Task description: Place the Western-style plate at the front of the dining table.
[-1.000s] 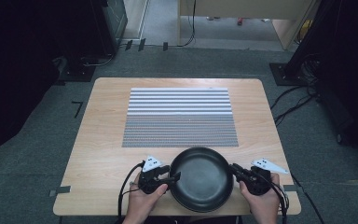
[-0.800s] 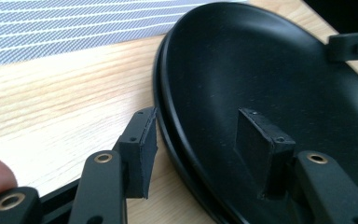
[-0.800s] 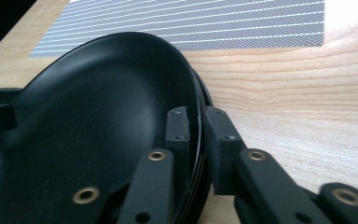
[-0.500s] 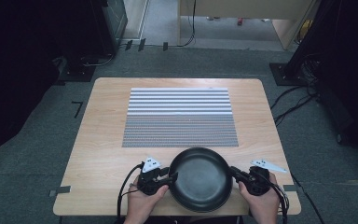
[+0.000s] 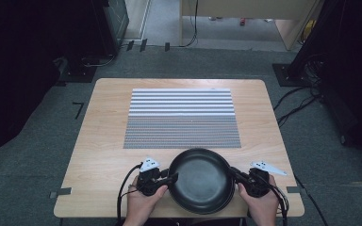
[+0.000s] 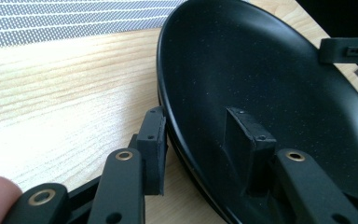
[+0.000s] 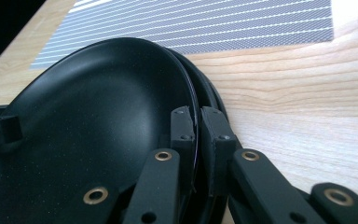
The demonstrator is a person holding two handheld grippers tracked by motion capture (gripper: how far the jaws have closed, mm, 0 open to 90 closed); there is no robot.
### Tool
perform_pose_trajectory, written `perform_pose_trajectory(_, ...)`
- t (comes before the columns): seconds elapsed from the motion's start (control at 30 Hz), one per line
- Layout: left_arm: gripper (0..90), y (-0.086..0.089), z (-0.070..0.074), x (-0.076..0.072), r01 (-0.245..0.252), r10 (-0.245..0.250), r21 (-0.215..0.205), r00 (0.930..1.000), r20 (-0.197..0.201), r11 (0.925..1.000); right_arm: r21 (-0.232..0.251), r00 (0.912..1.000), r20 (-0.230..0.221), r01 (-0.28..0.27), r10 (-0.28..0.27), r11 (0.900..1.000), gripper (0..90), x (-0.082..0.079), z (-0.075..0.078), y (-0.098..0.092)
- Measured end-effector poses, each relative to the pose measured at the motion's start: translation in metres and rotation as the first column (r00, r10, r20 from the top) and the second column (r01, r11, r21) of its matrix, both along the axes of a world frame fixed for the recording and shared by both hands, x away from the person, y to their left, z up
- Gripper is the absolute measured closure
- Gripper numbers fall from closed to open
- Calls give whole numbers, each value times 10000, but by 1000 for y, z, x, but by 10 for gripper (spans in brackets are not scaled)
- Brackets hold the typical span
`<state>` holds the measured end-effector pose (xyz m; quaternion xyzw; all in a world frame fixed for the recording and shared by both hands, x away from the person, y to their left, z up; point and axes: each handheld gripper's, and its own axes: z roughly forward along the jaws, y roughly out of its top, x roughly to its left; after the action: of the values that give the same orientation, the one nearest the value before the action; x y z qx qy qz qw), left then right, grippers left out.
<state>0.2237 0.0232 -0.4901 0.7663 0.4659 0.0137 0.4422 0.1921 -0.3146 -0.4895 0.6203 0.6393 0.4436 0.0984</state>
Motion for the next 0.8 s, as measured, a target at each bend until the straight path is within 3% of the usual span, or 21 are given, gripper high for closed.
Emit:
perform_pose_trajectory(0.17, 600, 5, 1, 2, 228, -232, -192, 9995, -221, 9996, 201, 10000, -30, 20, -20, 9998, 847, 1, -1, 1)
perform_pose_trajectory(0.47, 616, 14, 8, 0, 152, -152, -48, 9998, -86, 9999, 303, 9997, 1, -233, 234, 9993, 844, 2, -4, 7)
perform_pose_trajectory(0.63, 701, 24, 12, -2, 98, -98, -171, 9999, -52, 9998, 142, 9993, 155, -330, 328, 9994, 843, 0, -4, 15)
perform_pose_trajectory(0.8, 699, 25, 11, -2, 133, -133, -132, 9999, -5, 9998, 317, 9992, 191, -349, 343, 9989, 839, 1, -6, 14)
